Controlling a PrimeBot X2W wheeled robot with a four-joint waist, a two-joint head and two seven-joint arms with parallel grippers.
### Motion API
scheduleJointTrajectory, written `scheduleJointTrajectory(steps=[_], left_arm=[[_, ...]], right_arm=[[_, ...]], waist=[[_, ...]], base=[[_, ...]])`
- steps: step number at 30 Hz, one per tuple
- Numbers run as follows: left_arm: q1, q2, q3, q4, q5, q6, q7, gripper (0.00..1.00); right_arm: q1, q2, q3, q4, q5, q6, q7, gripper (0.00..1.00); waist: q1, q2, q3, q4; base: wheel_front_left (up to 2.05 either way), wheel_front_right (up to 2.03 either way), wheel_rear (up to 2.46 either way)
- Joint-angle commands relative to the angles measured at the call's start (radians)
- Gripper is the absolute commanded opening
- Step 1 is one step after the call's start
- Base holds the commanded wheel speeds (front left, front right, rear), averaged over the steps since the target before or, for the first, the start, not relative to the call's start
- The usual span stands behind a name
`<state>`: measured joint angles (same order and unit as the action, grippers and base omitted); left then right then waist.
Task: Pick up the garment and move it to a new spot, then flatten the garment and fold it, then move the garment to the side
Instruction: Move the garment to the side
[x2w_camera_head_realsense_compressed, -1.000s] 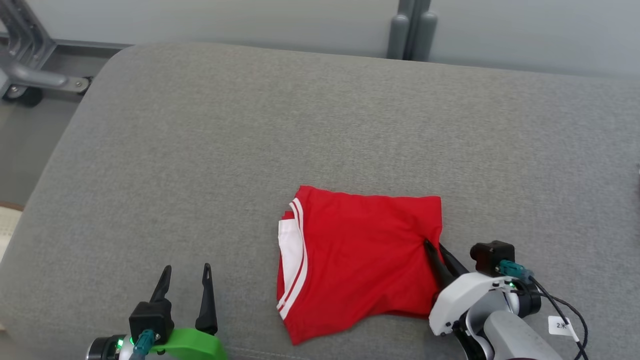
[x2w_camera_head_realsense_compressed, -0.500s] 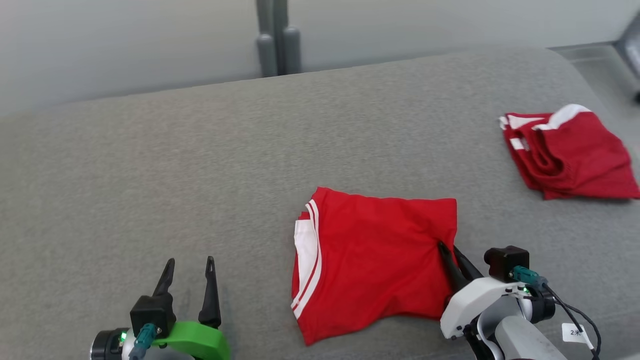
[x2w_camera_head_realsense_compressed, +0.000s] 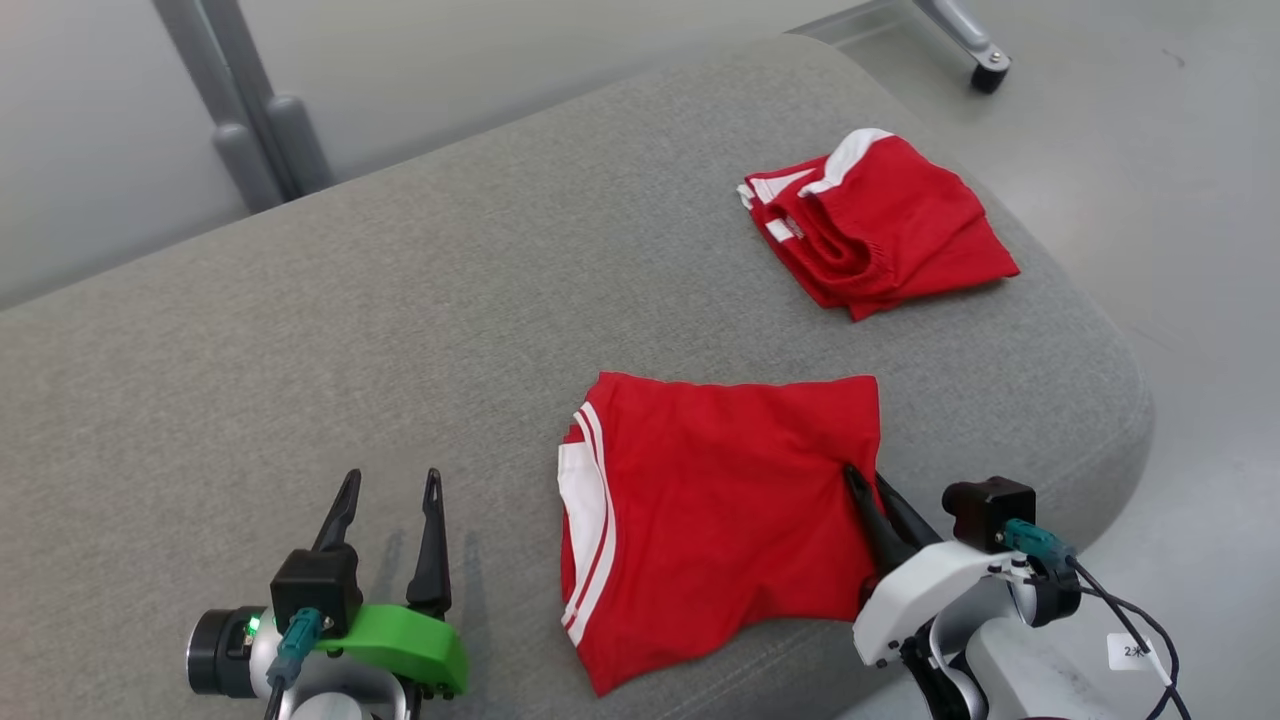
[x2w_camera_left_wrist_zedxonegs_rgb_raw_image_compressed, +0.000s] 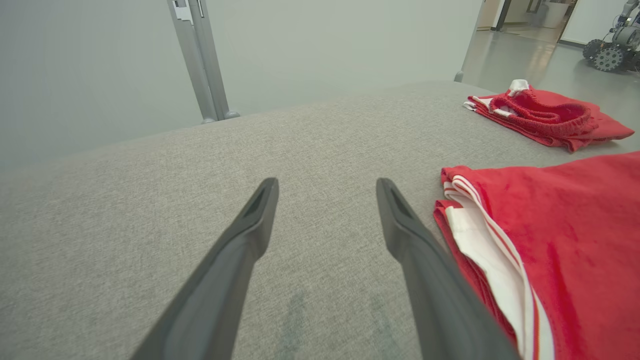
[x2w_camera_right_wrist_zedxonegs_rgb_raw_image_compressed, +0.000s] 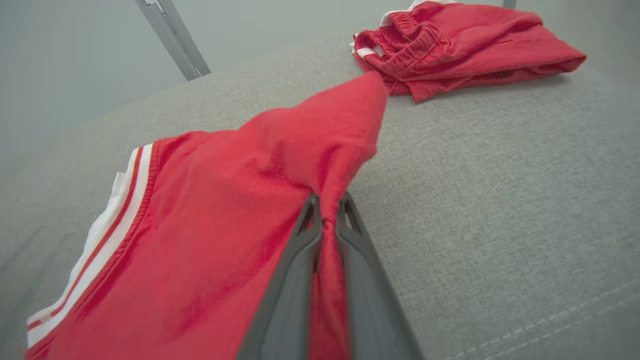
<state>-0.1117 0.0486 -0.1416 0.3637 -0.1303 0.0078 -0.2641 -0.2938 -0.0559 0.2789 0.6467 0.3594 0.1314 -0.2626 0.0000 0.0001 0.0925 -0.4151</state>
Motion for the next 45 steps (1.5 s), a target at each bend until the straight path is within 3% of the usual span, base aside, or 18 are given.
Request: scheduleJointTrajectory(steps=[1,9,15,19,29,33,34,35,41,45], left_arm=[[-0.019,0.005,0.0,0.003,0.006,-0.005,0.001,1.0],[-0.064,0.005,-0.006,0.013,0.044,-0.017,0.001,1.0],[-0.107,0.006,0.002,0.002,0.078,-0.027,0.001,1.0],[-0.132,0.009,0.011,0.0,0.094,-0.035,0.001,1.0],[-0.161,0.008,0.005,-0.007,0.11,-0.049,0.001,1.0],[-0.166,0.008,0.009,-0.009,0.113,-0.044,0.001,1.0],[-0.167,0.01,0.011,-0.009,0.115,-0.042,0.001,1.0],[-0.168,0.012,0.012,-0.008,0.116,-0.041,0.001,1.0],[-0.166,0.015,0.025,-0.005,0.112,-0.033,0.002,1.0],[-0.144,0.013,0.04,-0.006,0.1,-0.022,0.002,1.0]], right_arm=[[-0.017,0.002,0.0,-0.008,0.006,-0.002,-0.002,0.0],[-0.095,-0.001,0.021,-0.048,-0.011,-0.002,-0.003,0.0],[-0.24,-0.046,0.002,-0.064,-0.047,-0.002,-0.003,0.0],[-0.351,-0.11,-0.022,-0.054,-0.085,-0.002,-0.003,0.0],[-0.54,-0.346,-0.15,0.104,-0.155,-0.002,-0.003,0.0],[-0.57,-0.393,-0.208,0.168,-0.192,-0.002,-0.003,0.0],[-0.583,-0.409,-0.244,0.178,-0.212,-0.002,-0.003,0.44],[-0.586,-0.419,-0.276,0.194,-0.235,-0.002,-0.003,1.0],[-0.568,-0.389,-0.5,0.185,-0.381,-0.002,-0.002,1.0],[-0.517,-0.298,-0.525,0.1,-0.438,-0.002,-0.003,1.0]], waist=[[0.0,-0.0001,0.047,-0.061],[0.0,-0.0001,0.131,0.009],[0.0,-0.0001,0.218,0.084],[0.0,-0.0001,0.262,0.123],[0.0,-0.0001,0.32,0.221],[0.0,-0.0001,0.333,0.247],[0.0,-0.0001,0.337,0.254],[0.0,-0.0001,0.341,0.262],[0.0,-0.0001,0.342,0.294],[0.0,-0.0001,0.319,0.295]], base=[[0.0,0.0,0.0],[0.0,0.0,0.0],[0.0,0.0,0.0],[0.0,0.0,0.0],[0.0,0.0,0.0],[0.0,0.0,0.0],[0.0,0.0,0.0],[0.0,0.0,0.0],[0.0,0.0,0.0],[0.0,0.0,0.0]])
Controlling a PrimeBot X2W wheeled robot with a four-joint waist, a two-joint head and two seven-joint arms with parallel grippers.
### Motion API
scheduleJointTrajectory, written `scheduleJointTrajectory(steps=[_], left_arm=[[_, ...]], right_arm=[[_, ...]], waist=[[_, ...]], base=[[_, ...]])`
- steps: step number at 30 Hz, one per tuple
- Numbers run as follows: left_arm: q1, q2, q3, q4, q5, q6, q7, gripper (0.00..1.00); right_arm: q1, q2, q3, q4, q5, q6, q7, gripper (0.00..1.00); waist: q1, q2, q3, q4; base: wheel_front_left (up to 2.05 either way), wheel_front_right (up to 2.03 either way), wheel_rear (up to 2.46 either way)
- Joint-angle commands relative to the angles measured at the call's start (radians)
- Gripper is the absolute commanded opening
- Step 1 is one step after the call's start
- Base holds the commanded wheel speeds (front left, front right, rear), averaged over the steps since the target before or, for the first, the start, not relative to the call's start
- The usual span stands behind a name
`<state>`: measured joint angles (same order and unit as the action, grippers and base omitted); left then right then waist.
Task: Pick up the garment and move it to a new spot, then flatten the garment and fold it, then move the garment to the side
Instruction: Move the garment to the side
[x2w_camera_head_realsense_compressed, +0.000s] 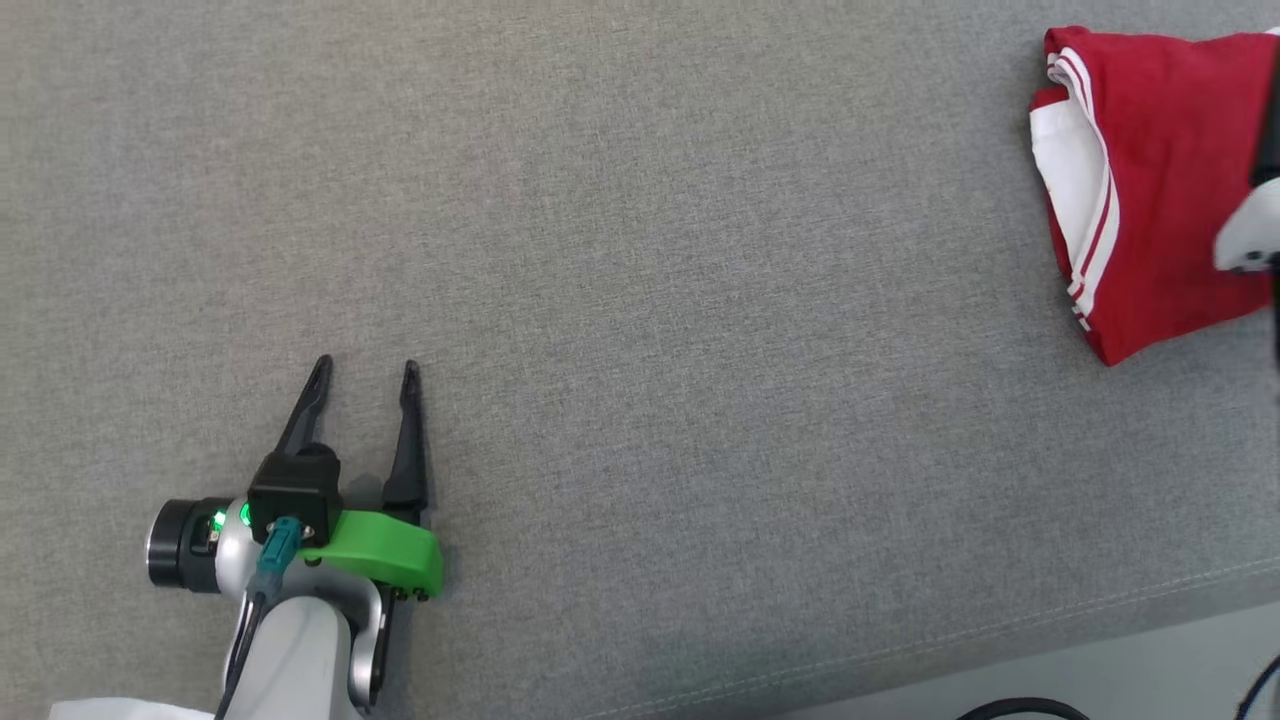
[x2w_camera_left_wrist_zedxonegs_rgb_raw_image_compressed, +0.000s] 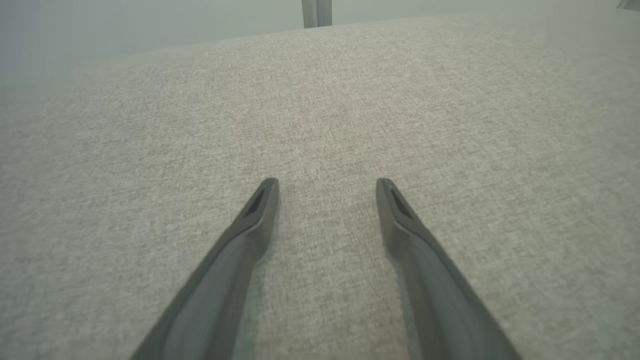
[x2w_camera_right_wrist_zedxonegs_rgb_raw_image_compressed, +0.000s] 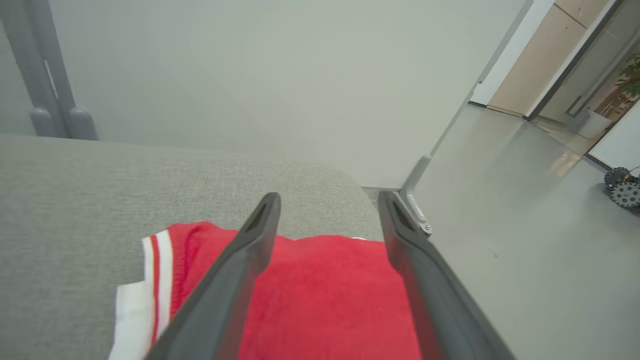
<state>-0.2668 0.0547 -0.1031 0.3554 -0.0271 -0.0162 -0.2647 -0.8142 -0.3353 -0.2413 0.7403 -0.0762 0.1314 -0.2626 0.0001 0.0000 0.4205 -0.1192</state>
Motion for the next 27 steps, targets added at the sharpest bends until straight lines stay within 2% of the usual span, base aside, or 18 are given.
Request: scheduleJointTrajectory(steps=[1,5,13,22,27], left_arm=[[0.017,0.006,0.007,0.004,-0.007,0.006,0.003,1.0],[0.023,0.003,0.027,0.02,-0.015,0.019,0.002,1.0],[0.05,-0.001,0.051,0.037,-0.034,0.035,0.002,1.0],[0.094,-0.002,0.05,0.051,-0.072,0.051,0.002,1.0],[0.122,-0.002,0.044,0.051,-0.083,0.056,0.002,1.0]], right_arm=[[0.019,0.007,0.006,-0.02,-0.003,-0.002,-0.003,1.0],[0.101,0.094,0.114,-0.097,0.031,-0.002,-0.002,1.0],[0.264,0.199,0.294,-0.17,0.151,-0.002,-0.002,1.0],[0.406,0.246,0.383,-0.204,0.223,-0.002,-0.002,1.0],[0.464,0.253,0.379,-0.206,0.235,-0.002,-0.002,1.0]], waist=[[-0.0001,0.0,-0.017,-0.003],[-0.0001,0.0,-0.053,-0.009],[-0.0001,0.0,-0.136,0.002],[-0.0001,0.0,-0.233,0.052],[-0.0001,0.0,-0.284,0.079]], base=[[0.0,0.0,0.0],[0.0,0.0,0.0],[0.0,0.0,0.0],[0.0,0.0,0.0],[0.0,0.0,0.0]])
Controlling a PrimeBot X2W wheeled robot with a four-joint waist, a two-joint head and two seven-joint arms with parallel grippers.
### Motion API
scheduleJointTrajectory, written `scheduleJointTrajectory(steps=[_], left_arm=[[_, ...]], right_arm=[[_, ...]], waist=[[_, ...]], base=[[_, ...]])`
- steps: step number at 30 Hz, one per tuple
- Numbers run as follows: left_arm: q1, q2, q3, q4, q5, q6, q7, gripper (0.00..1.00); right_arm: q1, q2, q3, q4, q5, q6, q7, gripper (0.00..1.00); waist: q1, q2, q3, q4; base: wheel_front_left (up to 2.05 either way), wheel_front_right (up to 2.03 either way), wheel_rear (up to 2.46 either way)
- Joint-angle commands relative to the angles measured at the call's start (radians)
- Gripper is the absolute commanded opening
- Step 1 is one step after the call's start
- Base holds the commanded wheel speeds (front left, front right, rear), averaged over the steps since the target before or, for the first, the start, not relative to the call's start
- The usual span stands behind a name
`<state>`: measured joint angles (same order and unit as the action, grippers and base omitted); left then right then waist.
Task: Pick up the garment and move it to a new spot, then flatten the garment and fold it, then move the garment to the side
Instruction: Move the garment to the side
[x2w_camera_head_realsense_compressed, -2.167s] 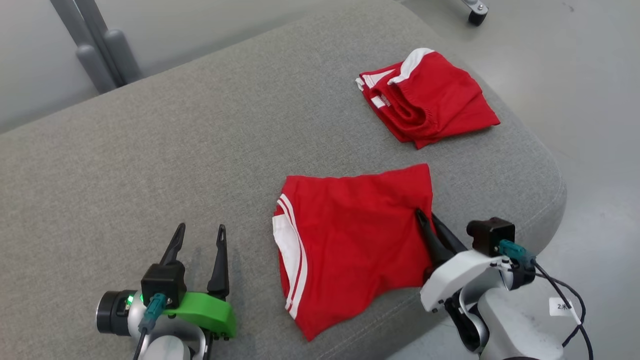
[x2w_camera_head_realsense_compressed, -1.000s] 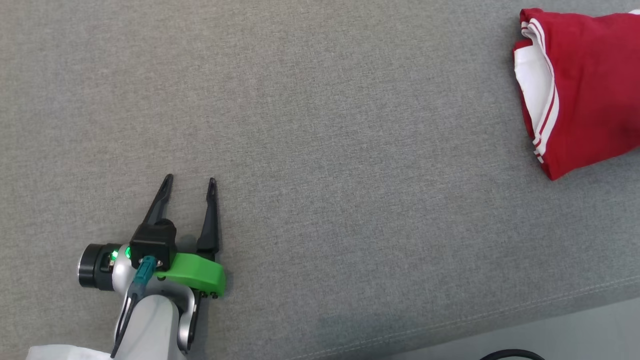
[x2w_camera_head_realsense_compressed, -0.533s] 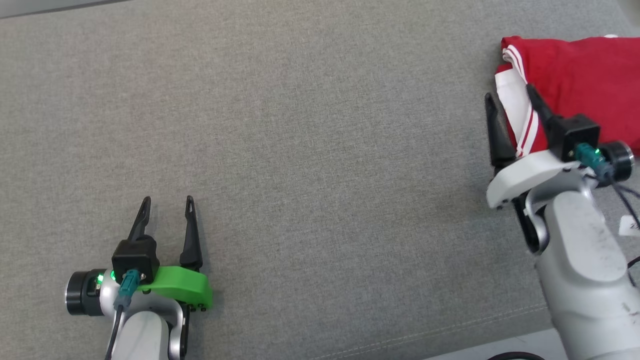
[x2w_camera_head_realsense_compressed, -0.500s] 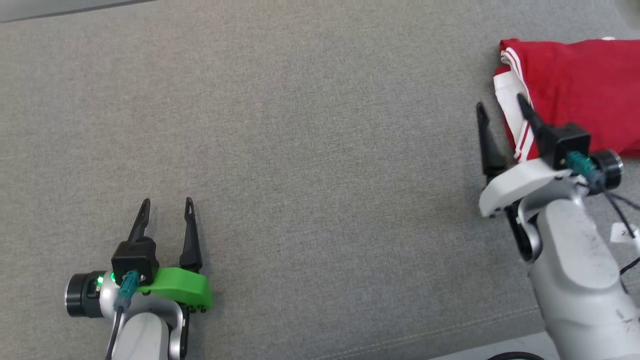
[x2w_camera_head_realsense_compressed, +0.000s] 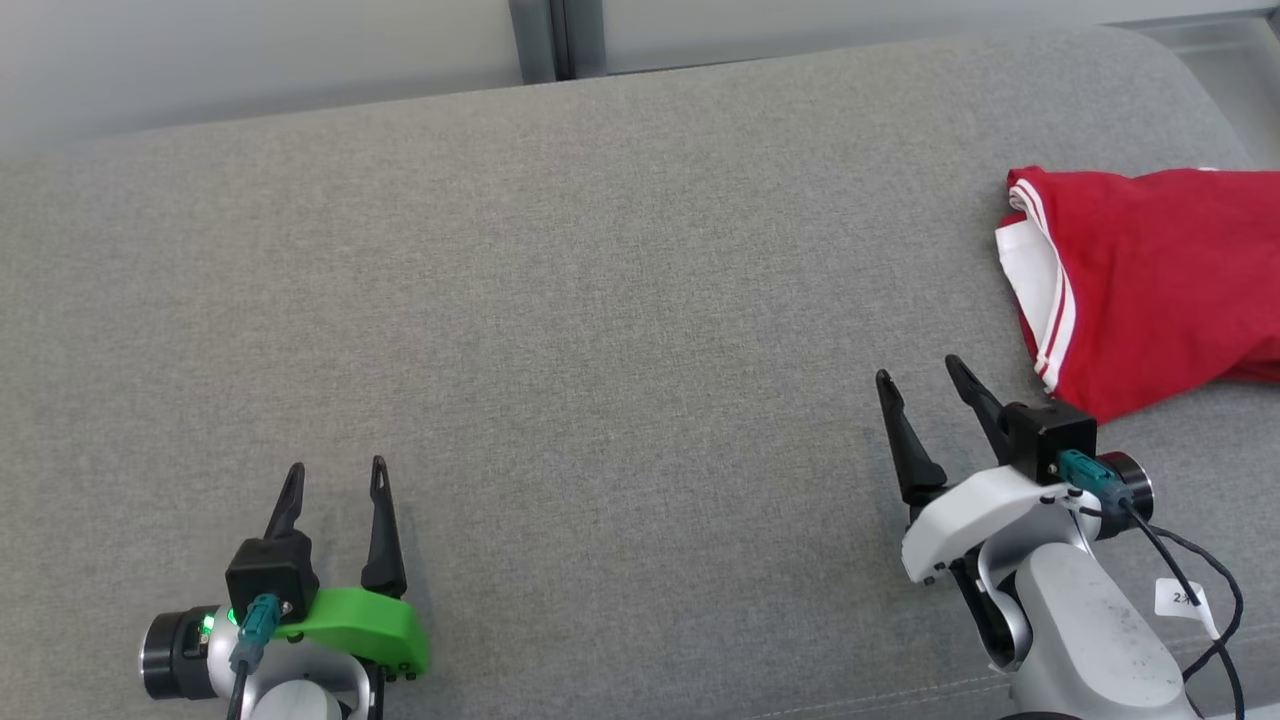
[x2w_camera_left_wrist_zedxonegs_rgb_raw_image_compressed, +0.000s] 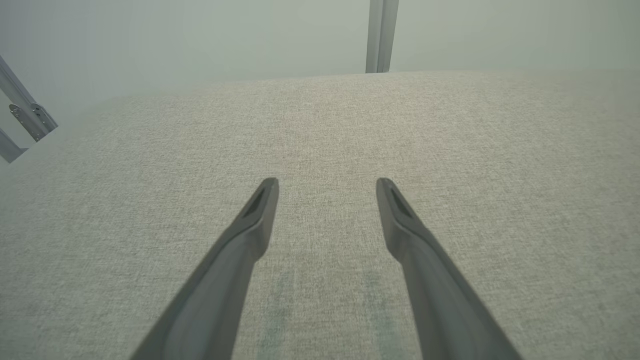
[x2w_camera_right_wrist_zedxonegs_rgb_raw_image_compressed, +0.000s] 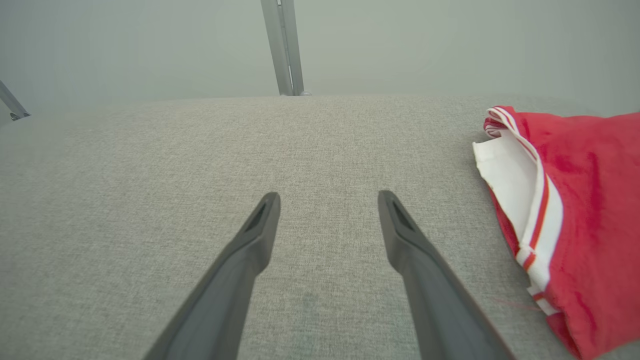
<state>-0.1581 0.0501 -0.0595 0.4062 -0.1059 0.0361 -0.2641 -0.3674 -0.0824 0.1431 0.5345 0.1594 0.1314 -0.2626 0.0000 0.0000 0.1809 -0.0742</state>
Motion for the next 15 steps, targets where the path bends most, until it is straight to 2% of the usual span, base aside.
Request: scheduleJointTrajectory(steps=[1,15], left_arm=[[0.02,0.003,0.001,-0.001,-0.007,0.005,0.001,1.0],[0.083,0.002,0.034,0.012,-0.024,0.006,0.001,1.0]], right_arm=[[0.026,0.003,-0.01,0.001,-0.003,-0.002,-0.002,1.0],[0.114,0.024,-0.051,-0.045,-0.045,-0.002,-0.002,1.0]], waist=[[0.0,0.0,-0.054,0.039],[0.0,0.0,-0.15,0.047]], base=[[0.0,0.0,0.0],[0.0,0.0,0.0]])
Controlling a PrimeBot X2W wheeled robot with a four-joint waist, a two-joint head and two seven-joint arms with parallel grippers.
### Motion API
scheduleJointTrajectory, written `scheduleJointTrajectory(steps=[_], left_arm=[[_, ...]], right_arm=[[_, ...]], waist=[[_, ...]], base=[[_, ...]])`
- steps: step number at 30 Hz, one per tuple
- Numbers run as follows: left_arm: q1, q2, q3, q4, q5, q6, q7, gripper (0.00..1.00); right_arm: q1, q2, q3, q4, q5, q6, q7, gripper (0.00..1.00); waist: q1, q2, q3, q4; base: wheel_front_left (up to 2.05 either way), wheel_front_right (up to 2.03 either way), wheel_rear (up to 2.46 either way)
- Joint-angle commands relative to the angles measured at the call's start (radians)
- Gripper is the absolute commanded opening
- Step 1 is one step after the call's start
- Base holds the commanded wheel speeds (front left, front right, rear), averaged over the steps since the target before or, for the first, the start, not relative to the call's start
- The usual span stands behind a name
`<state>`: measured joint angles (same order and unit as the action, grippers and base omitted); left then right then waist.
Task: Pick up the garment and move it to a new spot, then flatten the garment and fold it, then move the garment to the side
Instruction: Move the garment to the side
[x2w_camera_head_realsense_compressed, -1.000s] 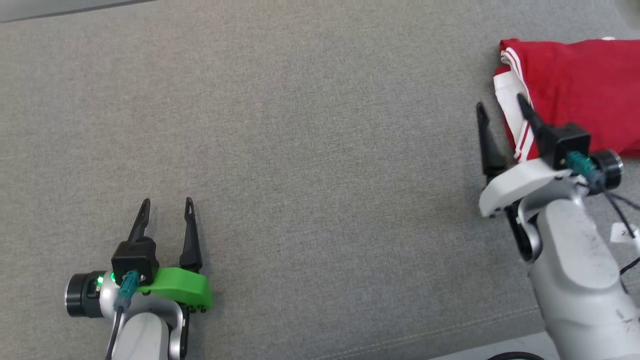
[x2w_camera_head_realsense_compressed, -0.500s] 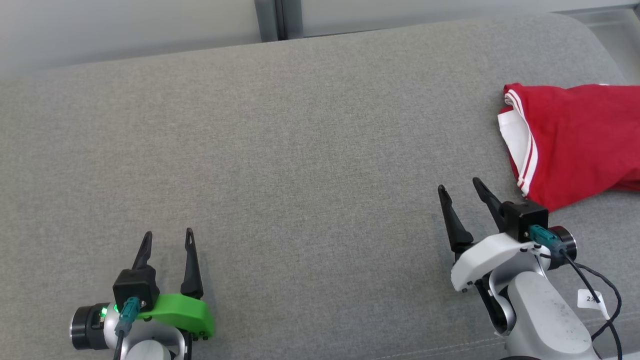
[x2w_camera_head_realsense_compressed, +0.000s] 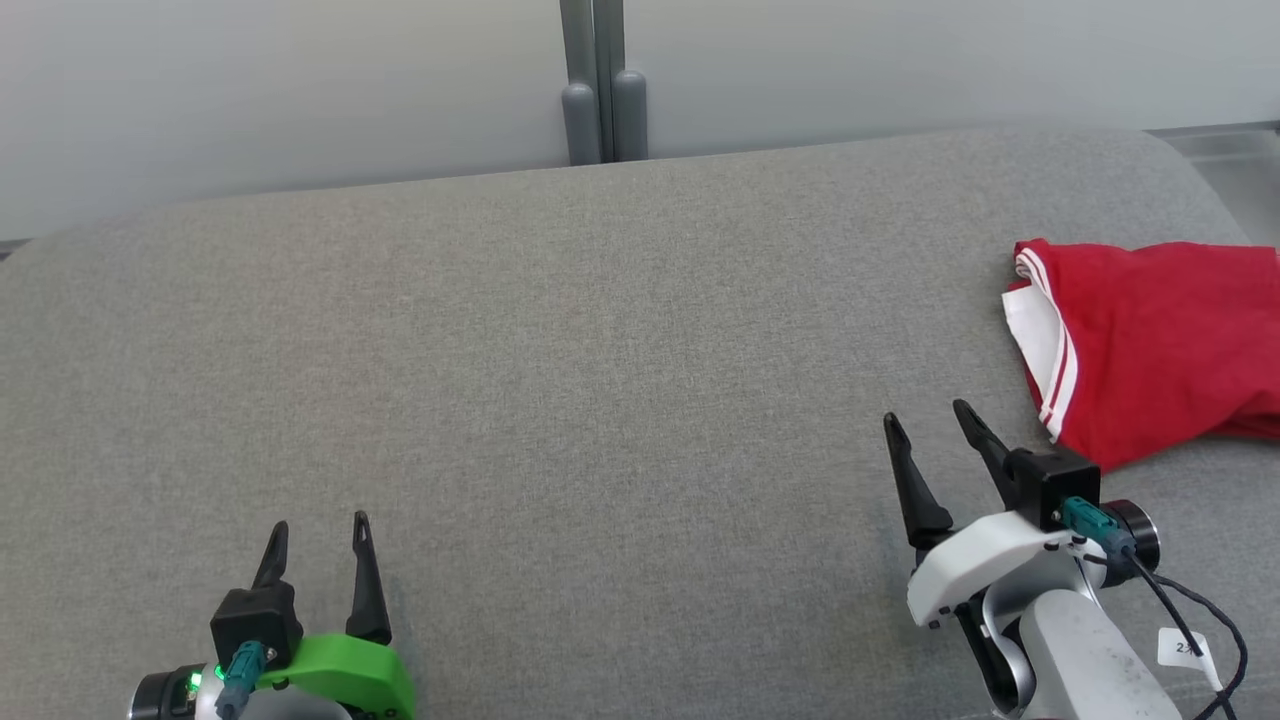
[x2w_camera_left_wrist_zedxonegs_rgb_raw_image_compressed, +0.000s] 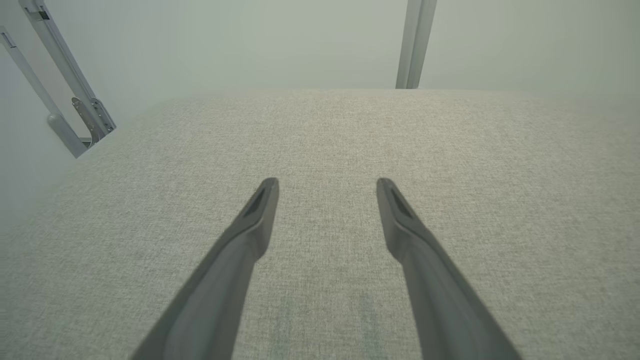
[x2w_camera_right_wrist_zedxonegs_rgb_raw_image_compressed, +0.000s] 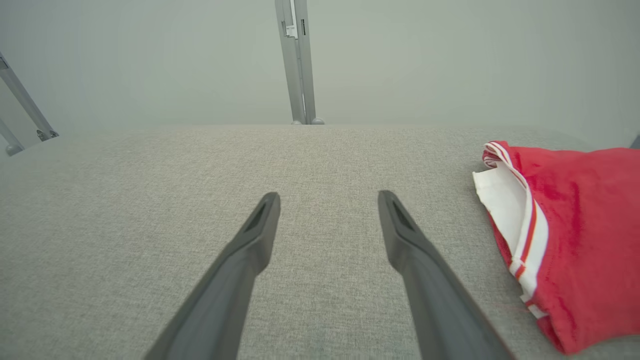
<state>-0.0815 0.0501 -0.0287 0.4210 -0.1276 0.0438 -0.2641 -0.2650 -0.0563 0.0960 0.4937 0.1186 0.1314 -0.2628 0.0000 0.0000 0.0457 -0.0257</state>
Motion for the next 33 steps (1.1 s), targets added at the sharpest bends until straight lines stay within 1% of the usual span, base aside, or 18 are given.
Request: scheduleJointTrajectory(steps=[1,7,13,27,33], left_arm=[[0.01,0.002,0.006,-0.004,-0.004,-0.005,0.001,1.0],[0.033,0.002,0.027,-0.032,-0.032,-0.046,0.001,1.0],[0.03,0.002,0.037,-0.018,-0.053,-0.062,0.001,1.0],[0.03,0.002,0.026,-0.01,-0.057,-0.064,0.001,1.0],[0.033,0.003,0.024,-0.01,-0.057,-0.062,0.001,1.0]], right_arm=[[0.017,-0.001,-0.005,-0.008,-0.007,-0.002,-0.002,1.0],[0.041,0.003,-0.005,-0.011,-0.033,-0.002,-0.002,1.0],[0.049,0.005,-0.012,-0.018,-0.033,-0.002,-0.002,1.0],[0.049,0.004,0.003,-0.01,-0.024,-0.002,-0.002,1.0],[0.05,0.004,0.004,-0.009,-0.023,-0.002,-0.002,1.0]], waist=[[0.0,0.0,-0.02,-0.002],[0.0,0.0,-0.044,-0.01],[0.0,0.0,-0.041,-0.008],[0.0,0.0,-0.039,-0.004],[0.0,0.0,-0.039,-0.012]], base=[[0.0,0.0,0.0],[0.0,0.0,0.0],[0.0,0.0,0.0],[0.0,0.0,0.0],[0.0,0.0,0.0]])
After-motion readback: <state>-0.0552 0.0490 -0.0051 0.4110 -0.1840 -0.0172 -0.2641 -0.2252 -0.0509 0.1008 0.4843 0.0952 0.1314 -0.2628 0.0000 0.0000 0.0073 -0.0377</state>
